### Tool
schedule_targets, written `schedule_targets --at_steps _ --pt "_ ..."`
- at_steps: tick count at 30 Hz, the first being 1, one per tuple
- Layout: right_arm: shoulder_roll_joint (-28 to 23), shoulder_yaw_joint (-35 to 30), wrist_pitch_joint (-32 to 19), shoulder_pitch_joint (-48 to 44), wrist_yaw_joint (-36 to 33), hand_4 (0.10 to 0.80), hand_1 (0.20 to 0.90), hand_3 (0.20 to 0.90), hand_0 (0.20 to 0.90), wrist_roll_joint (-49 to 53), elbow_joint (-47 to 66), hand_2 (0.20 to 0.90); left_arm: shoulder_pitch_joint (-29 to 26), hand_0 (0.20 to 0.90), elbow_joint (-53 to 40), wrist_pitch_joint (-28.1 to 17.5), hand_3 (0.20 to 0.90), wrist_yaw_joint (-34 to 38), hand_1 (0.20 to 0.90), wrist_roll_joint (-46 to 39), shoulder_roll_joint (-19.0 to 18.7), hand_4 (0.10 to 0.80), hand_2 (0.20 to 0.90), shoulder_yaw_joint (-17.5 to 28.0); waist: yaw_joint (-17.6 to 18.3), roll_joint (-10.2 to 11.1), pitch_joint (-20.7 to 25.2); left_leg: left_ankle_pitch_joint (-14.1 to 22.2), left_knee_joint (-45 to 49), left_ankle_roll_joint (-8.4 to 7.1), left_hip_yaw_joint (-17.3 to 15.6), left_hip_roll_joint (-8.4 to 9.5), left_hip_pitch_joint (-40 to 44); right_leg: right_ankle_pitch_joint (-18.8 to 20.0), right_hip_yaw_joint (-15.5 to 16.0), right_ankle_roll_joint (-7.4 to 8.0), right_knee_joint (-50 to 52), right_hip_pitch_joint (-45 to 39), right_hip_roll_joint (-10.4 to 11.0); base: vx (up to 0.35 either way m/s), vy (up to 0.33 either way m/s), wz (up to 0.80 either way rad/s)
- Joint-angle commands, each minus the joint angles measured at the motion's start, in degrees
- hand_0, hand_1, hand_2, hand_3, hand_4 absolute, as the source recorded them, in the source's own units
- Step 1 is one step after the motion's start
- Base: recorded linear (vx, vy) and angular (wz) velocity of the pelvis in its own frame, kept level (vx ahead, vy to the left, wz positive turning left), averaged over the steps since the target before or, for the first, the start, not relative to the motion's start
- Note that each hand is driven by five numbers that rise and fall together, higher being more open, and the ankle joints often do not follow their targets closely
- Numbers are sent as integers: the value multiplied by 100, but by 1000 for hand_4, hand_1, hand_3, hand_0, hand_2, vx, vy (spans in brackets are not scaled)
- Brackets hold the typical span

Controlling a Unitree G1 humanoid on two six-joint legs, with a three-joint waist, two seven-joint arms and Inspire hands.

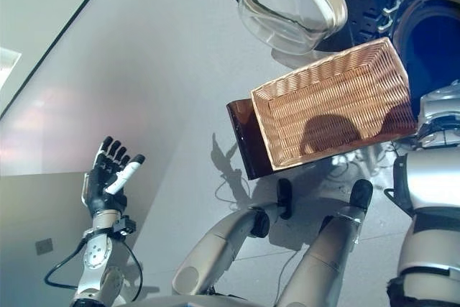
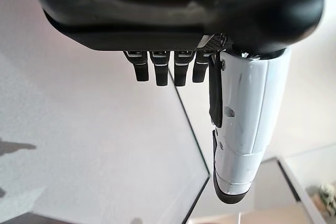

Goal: Pick up the clothes and place them into the washing machine

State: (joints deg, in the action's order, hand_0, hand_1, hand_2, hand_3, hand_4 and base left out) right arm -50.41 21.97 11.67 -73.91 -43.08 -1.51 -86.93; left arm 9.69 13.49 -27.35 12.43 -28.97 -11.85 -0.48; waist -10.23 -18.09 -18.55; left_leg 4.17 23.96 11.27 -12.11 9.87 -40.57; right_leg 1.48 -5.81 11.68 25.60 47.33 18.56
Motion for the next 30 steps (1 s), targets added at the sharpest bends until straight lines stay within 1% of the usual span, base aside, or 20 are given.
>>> schedule_targets --at_steps 1,2,3,4,5,6,8,11,13,15,18,19,20,22,23,24,25,27,29,30 --pt "-1649 1621 -376 -1400 -45 800 900 900 900 -1172 1253 900 273 900 -233 -323 900 -16 900 -154 -53 800 900 649 -122 -84 746 -211 -523 -1031 595 -304 -244 -1005 483 -1015 711 -88 -615 -129 -7 2" --pt "-1577 1445 -447 -1276 -23 800 900 900 900 -1045 1266 900 263 900 -213 -325 900 -13 900 -180 -52 800 900 657 -118 -104 696 -385 -550 -991 537 -349 -304 -833 531 -1047 670 -39 -641 0 0 0" --pt "-1528 1337 -526 -1203 54 800 900 900 900 -914 1256 900 256 900 -206 -316 900 -29 900 -200 -52 800 900 650 -115 -67 720 -228 -531 -1030 600 -323 -249 -1001 486 -1019 697 -101 -634 -122 -2 6" --pt "-1446 1215 -576 -1158 31 800 900 900 900 -808 1288 900 251 900 -189 -315 900 -27 900 -221 -73 800 900 666 -102 -81 673 -390 -556 -993 540 -367 -298 -835 540 -1053 676 -38 -650 -9 -9 6" --pt "-1374 1074 -662 -1077 -5 800 900 900 900 -690 1335 900 253 900 -164 -327 900 -8 900 -225 -66 800 900 664 -96 -79 658 -396 -563 -995 542 -374 -297 -830 540 -1055 675 -35 -655 -10 -4 5" --pt "-1374 1052 -661 -1053 -9 800 900 900 900 -691 1343 900 252 900 -159 -327 900 -8 900 -223 -74 800 900 666 -101 -43 696 -253 -551 -1033 601 -342 -242 -977 492 -1025 691 -90 -650 102 -22 -4" --pt "-1306 955 -837 -924 114 800 900 900 900 -424 1041 900 253 900 -144 -308 900 -31 900 -219 -81 800 900 638 -111 -29 681 -234 -535 -1039 604 -346 -239 -1008 508 -1029 702 -119 -637 51 -22 -10" --pt "-882 585 -1350 -793 320 800 900 900 900 558 845 900 345 900 -173 -282 900 -70 900 -284 -83 800 900 615 -92 8 631 -235 -519 -1039 604 -380 -237 -993 544 -1034 680 -146 -657 -1 -8 1" --pt "-787 497 -1462 -719 405 800 900 900 900 794 739 900 365 900 -164 -267 900 -112 900 -320 -112 800 900 590 -93 38 622 -227 -511 -1037 601 -393 -224 -999 551 -1037 684 -158 -660 0 0 0" --pt "-444 -122 -1960 -277 607 800 900 900 900 1907 476 900 390 900 -122 -232 900 -219 900 -449 -52 800 900 441 -88 41 584 -211 -489 -1031 608 -414 -222 -999 546 -1037 679 -186 -680 12 -7 -4" --pt "-197 -514 -2215 133 843 800 900 900 900 2495 383 900 390 900 -110 -230 900 -295 900 -507 -143 800 900 383 -95 99 591 -198 -480 -1028 607 -425 -196 -1003 561 -1038 657 -231 -686 6 -3 -1" --pt "-69 -740 -2303 346 1024 800 900 900 900 2834 344 900 345 900 -61 -212 900 -351 900 -548 -145 800 900 343 -100 118 581 -193 -472 -1029 616 -428 -183 -1003 580 -1039 657 -252 -693 0 0 0" --pt "309 -1199 -2501 866 1269 800 900 900 900 3411 296 900 310 900 -60 -202 900 -386 900 -541 -145 800 900 322 -115 133 584 -176 -458 -1025 630 -438 -163 -1031 597 -1043 659 -285 -702 0 0 0" --pt "679 -1605 -2688 1231 1397 800 900 900 900 3887 373 900 273 900 -55 -217 900 -431 900 -555 -95 800 900 319 -140 159 584 -162 -437 -1022 646 -442 -144 -1049 618 -1047 666 -306 -710 12 -21 -5" --pt "903 -1679 -2772 1365 1514 800 900 900 900 4048 416 900 239 900 -60 -228 900 -440 900 -532 -105 800 900 315 -166 176 582 -162 -430 -1021 655 -447 -140 -1055 630 -1051 665 -322 -709 3 -14 -5" --pt "919 -1695 -2783 1393 1521 800 900 900 900 4059 429 900 247 900 -58 -228 900 -439 900 -529 -119 800 900 322 -162 190 586 -161 -429 -1022 656 -447 -137 -1056 632 -1051 664 -327 -709 -5 -30 -3" --pt "1324 -1840 -2876 1621 1643 800 900 900 900 4290 507 900 192 900 -3 -206 900 -441 900 -496 -68 800 900 310 -182 229 572 -159 -404 -1023 678 -454 -130 -1063 650 -1056 664 -349 -717 -7 -44 0" --pt "1698 -1917 -2946 1744 1756 800 900 900 900 4469 576 900 144 900 55 -201 900 -435 900 -455 -45 800 900 317 -219 272 568 -158 -382 -1025 700 -457 -127 -1071 678 -1064 678 -373 -722 -6 -25 0" --pt "2021 -1896 -2994 1898 1837 800 900 900 900 4472 715 900 112 900 73 -219 900 -422 900 -423 -32 800 900 361 -233 331 557 -162 -368 -1021 723 -470 -132 -1071 705 -1067 687 -378 -733 -15 -18 4" --pt "2046 -1906 -2994 1924 1821 800 900 900 900 4465 745 900 122 900 73 -219 900 -420 900 -419 -42 800 900 372 -222 345 562 -161 -366 -1022 726 -468 -132 -1073 708 -1068 688 -380 -731 -12 -19 6"
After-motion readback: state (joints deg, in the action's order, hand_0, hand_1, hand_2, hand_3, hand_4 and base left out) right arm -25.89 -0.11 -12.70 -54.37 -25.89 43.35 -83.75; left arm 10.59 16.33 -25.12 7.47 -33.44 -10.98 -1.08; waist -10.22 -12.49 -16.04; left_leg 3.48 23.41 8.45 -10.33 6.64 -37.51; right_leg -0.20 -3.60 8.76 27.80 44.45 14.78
